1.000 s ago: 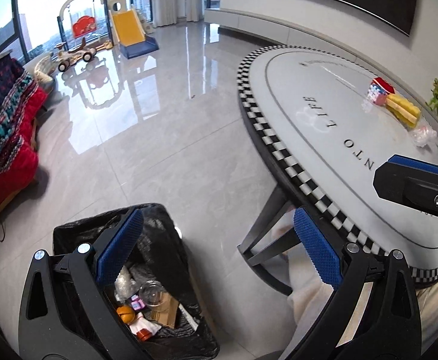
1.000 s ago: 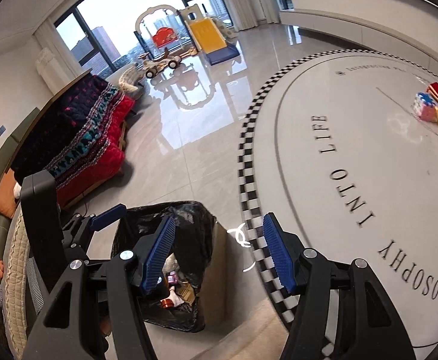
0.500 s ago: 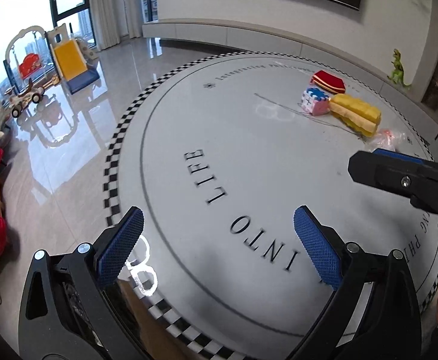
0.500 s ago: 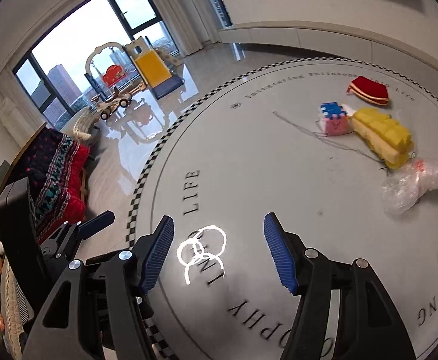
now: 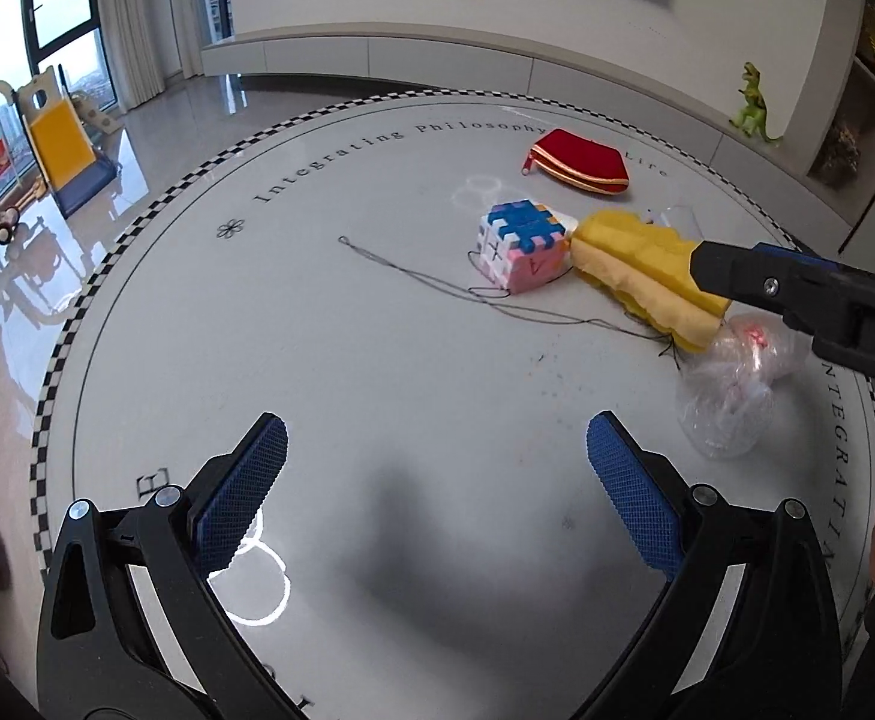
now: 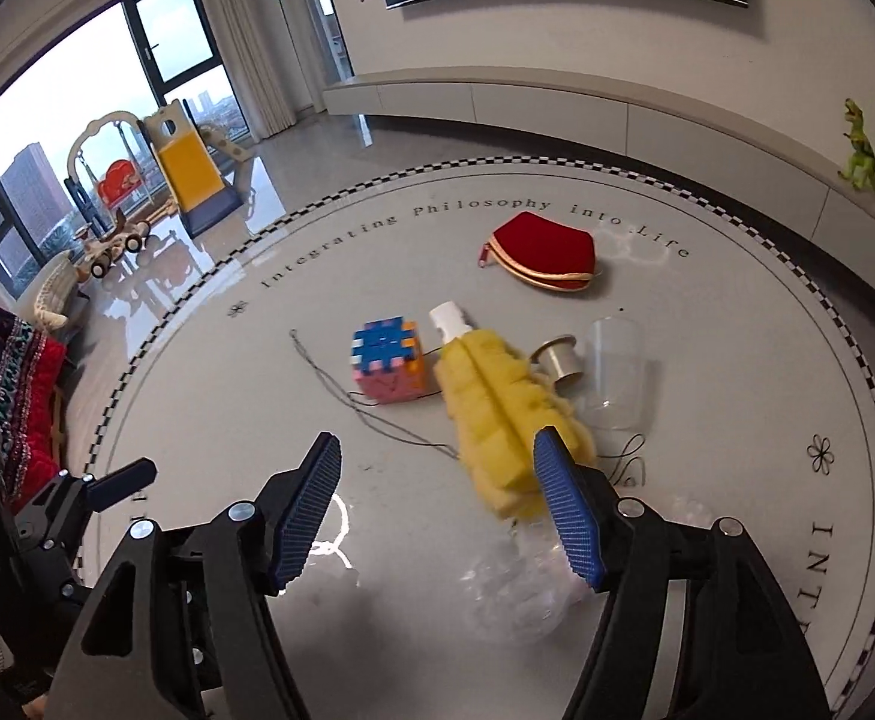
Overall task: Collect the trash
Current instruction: 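Grasp the pink-blue block toy with the left tool while the right tool grasps the yellow sponge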
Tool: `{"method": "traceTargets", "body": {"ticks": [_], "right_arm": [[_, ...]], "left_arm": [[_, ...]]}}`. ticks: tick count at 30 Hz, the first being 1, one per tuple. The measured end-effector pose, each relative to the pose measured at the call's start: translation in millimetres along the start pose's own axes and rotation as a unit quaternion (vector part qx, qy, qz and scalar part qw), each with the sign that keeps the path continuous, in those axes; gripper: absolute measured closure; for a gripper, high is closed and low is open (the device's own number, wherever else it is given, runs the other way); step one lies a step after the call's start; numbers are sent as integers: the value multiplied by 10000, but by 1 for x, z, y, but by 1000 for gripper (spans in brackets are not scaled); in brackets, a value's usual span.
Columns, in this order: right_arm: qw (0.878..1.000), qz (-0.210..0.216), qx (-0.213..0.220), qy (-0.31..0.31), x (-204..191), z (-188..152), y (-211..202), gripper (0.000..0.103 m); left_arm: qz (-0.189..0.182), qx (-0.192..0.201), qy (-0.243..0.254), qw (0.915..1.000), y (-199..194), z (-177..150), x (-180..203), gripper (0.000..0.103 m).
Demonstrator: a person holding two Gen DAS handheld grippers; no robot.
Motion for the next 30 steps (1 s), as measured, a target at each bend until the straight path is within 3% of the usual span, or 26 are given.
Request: {"method": "traceTargets", "body": {"ticks": [3,9,10,11,12,14,16,22,27,28,30], "right_arm": [[9995,-214,-97,-197,8,1,14,28],[9976,-419,-351,-413,16,-1,41,28],[9974,-433,-384,-428,17,-1,44,30],[9971,-406,-455,-454,18,-3,46,45],[9972,-319,-544,-392,20,-5,47,46],[9986,-93,-488,-185,26,-6,41,56],[9994,2,-337,77,34,-2,32,58],[9970,197,105,736,54,11,2,58],[9945,353,128,977,62,12,-3,56],[9945,350,111,980,59,14,-2,56],[9944,352,79,994,58,13,0,56]], "left_arm": [[-44,-33,33,10000,12,12,8,6],[-38,-159,62,9998,30,22,14,6],[-10,-175,88,9998,33,23,15,6],[11,-207,122,9997,35,23,17,6],[13,-236,160,9996,38,23,18,6],[-2,-203,160,9997,41,25,20,6],[-16,-188,119,9998,44,29,20,6],[85,-161,15,9998,65,48,23,6],[73,-139,-211,9997,87,57,28,6],[40,-111,-269,9996,89,58,28,8],[-37,-135,-358,9993,95,60,27,30]]}}
Point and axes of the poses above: each gripper's, at about its wrist camera, not at the fingertips, and y roughly the way its jaws point, x to its right, z to its top, the point moved 5 cm from there along y, roughly the way its jaws point, and after that the axes turned 2 degrees about x, right-handed, at the moved point
